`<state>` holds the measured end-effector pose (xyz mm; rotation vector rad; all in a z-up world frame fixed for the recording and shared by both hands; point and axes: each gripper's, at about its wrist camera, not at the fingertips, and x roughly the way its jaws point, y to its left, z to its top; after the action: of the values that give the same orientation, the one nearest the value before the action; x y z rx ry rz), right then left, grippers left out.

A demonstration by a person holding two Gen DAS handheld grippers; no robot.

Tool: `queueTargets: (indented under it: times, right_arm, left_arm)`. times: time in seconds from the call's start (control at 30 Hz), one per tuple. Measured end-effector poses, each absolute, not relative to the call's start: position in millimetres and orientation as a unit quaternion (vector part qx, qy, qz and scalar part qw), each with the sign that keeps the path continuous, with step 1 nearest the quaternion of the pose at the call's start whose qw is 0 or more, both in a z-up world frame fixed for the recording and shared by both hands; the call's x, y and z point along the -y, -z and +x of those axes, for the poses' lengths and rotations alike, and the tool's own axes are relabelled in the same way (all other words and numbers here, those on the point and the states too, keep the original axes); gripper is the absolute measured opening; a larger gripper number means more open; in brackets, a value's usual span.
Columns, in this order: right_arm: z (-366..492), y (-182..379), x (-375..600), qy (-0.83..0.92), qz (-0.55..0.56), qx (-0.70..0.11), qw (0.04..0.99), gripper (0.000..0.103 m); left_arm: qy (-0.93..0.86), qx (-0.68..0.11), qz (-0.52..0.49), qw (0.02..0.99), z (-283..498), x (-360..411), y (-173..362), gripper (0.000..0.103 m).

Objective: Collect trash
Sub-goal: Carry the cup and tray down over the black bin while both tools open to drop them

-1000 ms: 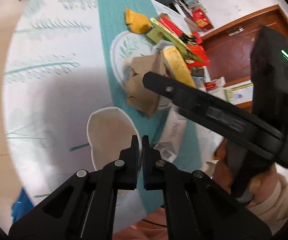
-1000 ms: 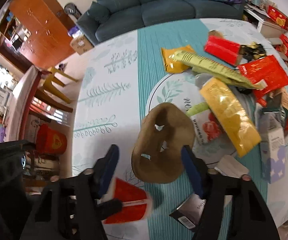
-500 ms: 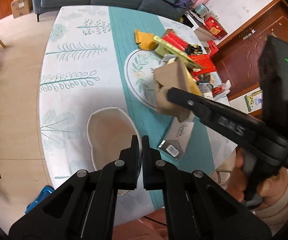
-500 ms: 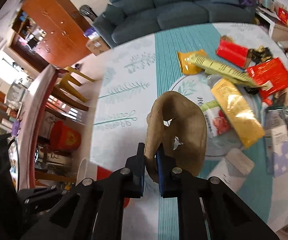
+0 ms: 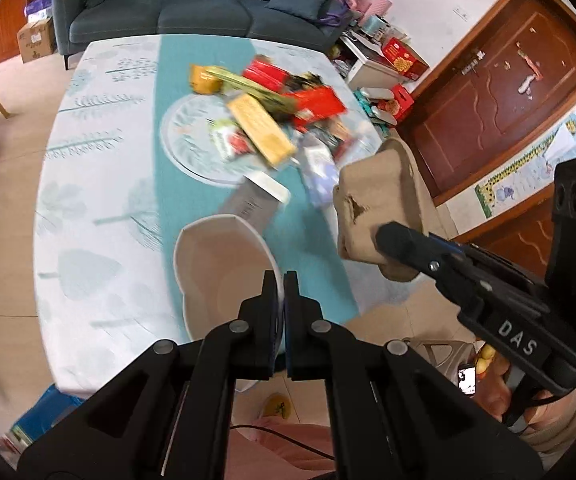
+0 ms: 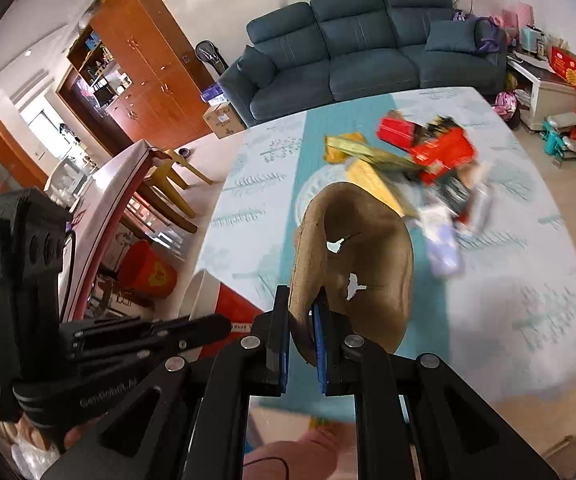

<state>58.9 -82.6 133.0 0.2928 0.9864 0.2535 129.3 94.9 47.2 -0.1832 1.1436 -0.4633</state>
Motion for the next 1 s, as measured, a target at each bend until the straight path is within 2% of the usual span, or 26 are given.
queueTargets:
  times: [0.33, 0.53, 0.7, 1.0]
  right_arm:
    - [-78, -67, 189, -0.115, 0.158, -0.512, 0.837, 0.010]
    - [-131, -11, 218, -0.111, 0.159, -0.547, 0.814, 0.010]
    - [-137, 41, 208, -0.099, 0.173, -0.569, 0.798, 0.010]
    - [-128, 180, 207, -0.066, 0.180, -0.614, 0.766, 0.010]
  left_arm:
    - [0.204, -0.566, -0.069, 0.796, 9, 21, 2, 0.001]
    - [0.202, -0.581, -0.027, 0.788, -31, 58, 41, 0.001]
    - [0.196, -0.598, -0.010, 0.777, -39, 62, 89, 0.001]
    - [0.171, -0.602, -0.017, 0.780, -17, 60, 204, 0.001]
